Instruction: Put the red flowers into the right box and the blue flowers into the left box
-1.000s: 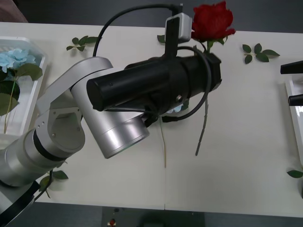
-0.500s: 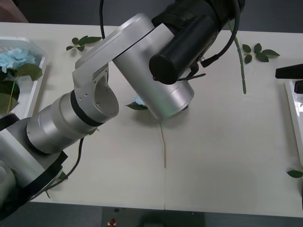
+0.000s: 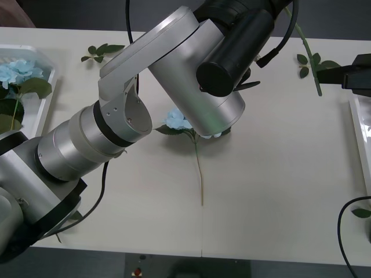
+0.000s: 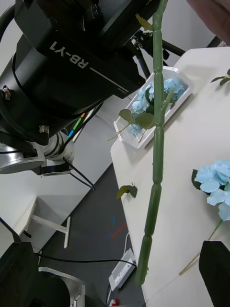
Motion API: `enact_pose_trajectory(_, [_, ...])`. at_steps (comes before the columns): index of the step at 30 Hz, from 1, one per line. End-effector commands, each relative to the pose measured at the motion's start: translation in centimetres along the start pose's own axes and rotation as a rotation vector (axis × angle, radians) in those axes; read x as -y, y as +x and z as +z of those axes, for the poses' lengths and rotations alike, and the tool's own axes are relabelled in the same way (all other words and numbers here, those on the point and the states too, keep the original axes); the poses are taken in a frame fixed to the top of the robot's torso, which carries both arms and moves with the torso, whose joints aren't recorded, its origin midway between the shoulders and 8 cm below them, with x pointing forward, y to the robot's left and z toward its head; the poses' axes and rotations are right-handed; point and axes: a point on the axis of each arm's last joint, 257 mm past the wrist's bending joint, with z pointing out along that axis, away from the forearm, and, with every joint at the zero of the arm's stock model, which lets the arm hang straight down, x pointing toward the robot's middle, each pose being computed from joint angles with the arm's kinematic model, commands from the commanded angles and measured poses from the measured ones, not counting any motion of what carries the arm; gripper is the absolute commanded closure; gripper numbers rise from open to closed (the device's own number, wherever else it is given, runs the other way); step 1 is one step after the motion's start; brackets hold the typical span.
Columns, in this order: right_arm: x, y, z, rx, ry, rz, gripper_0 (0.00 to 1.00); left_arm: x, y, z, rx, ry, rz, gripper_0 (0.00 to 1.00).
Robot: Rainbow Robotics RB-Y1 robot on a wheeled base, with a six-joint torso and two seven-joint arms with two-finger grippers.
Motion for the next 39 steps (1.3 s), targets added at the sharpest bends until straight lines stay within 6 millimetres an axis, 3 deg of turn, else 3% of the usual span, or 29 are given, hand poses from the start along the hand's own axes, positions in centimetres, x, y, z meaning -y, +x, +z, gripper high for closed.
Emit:
enact_pose_trajectory(1, [-0.2,-1.6,1.2,0.004,-0.002,-0.008,0.00,2.9,0.4,-0.4,-0.010,0.060,-0.003,1.00])
enact_pose_trajectory(24, [0.7,-6.1,4.1,0.080,0.026,-0.011,0.00,2.8,0.3,-0.3,-0.007,0.059,-0.003,1.00])
enact_pose_trajectory(25, [0.7,-6.2,4.1,0.082,0.027,-0.009,0.09,2.8,0.3,-0.3,-0.007,0.059,-0.003,1.00])
enact_pose_trajectory(26, [0.7,-6.2,4.1,0.082,0.027,-0.006,0.51,2.8,0.3,-0.3,-0.007,0.059,-0.003,1.00])
enact_pose_trajectory(27, [0.7,-6.2,4.1,0.080,0.026,-0.002,0.79,2.8,0.3,-0.3,-0.007,0.059,-0.003,1.00])
enact_pose_trajectory(28, [0.7,-6.2,4.1,0.080,0.026,0.001,0.95,2.8,0.3,-0.3,-0.007,0.059,-0.003,1.00])
enact_pose_trajectory(29, [0.7,-6.2,4.1,0.082,0.027,0.003,1.00,2.8,0.3,-0.3,-0.007,0.059,-0.003,1.00])
enact_pose_trajectory(39, [0.8,-6.5,4.0,0.095,0.031,0.005,1.00,2.8,0.3,-0.3,-0.007,0.059,-0.003,1.00])
